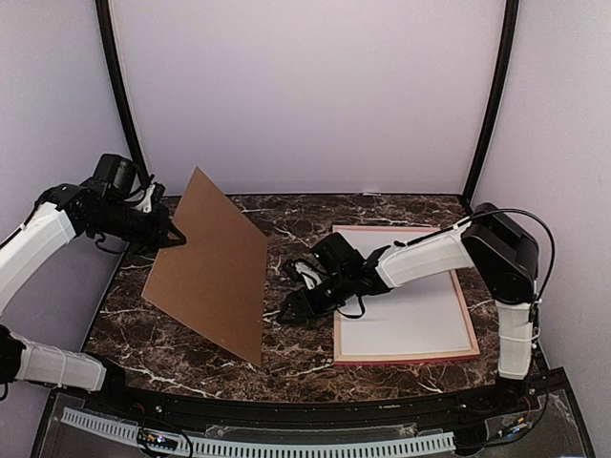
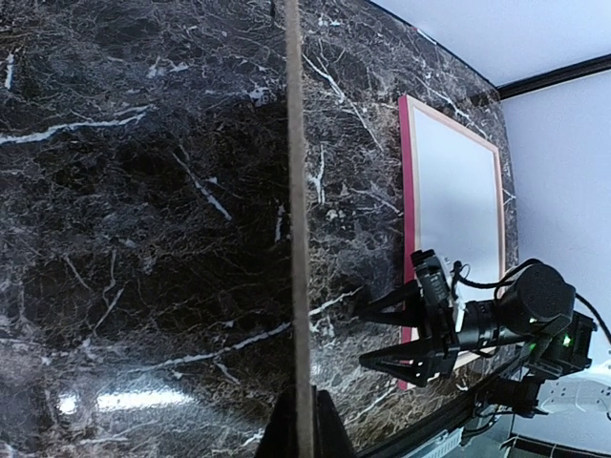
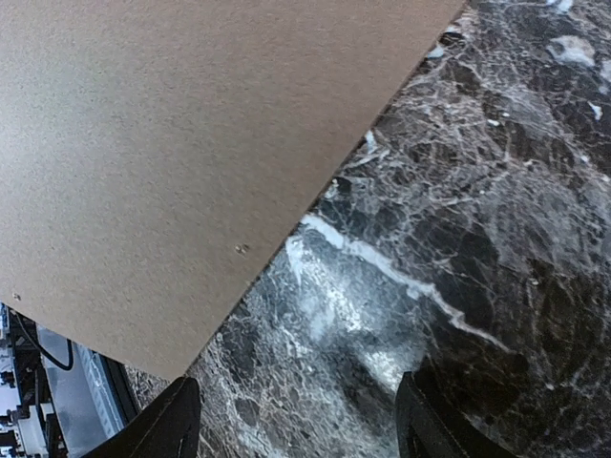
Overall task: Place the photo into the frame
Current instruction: Turn over the backboard at the center of the board.
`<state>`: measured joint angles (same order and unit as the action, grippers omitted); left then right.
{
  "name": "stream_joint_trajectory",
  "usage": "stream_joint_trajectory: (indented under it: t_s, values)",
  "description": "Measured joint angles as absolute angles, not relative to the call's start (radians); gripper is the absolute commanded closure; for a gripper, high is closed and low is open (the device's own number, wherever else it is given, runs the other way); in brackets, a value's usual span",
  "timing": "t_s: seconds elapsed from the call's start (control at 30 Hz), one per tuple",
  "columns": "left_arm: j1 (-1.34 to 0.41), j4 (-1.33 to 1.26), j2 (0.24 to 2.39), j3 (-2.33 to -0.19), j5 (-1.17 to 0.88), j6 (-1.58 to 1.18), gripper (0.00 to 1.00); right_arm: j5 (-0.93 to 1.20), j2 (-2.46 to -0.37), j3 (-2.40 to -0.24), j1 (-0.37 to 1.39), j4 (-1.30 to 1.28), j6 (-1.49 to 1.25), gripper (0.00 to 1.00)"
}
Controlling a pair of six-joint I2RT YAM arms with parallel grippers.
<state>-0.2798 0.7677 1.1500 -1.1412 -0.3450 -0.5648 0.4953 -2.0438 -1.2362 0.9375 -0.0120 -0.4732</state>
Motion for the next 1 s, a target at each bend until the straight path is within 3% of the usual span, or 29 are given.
stream_joint_trajectory:
  t_s: [0.37,1.0]
  values:
    - [-0.28,0.978,1.195,-1.302,-0.294,-0.456,0.99,0.476,-1.984,-1.236,0.912,-0.087,-0.456,0.27]
    - [-0.282,0.888,1.166,-1.256,-0.465,-0.506,0.63,0.537,-2.058,-1.244,0.922,0.003,-0.533,0.27]
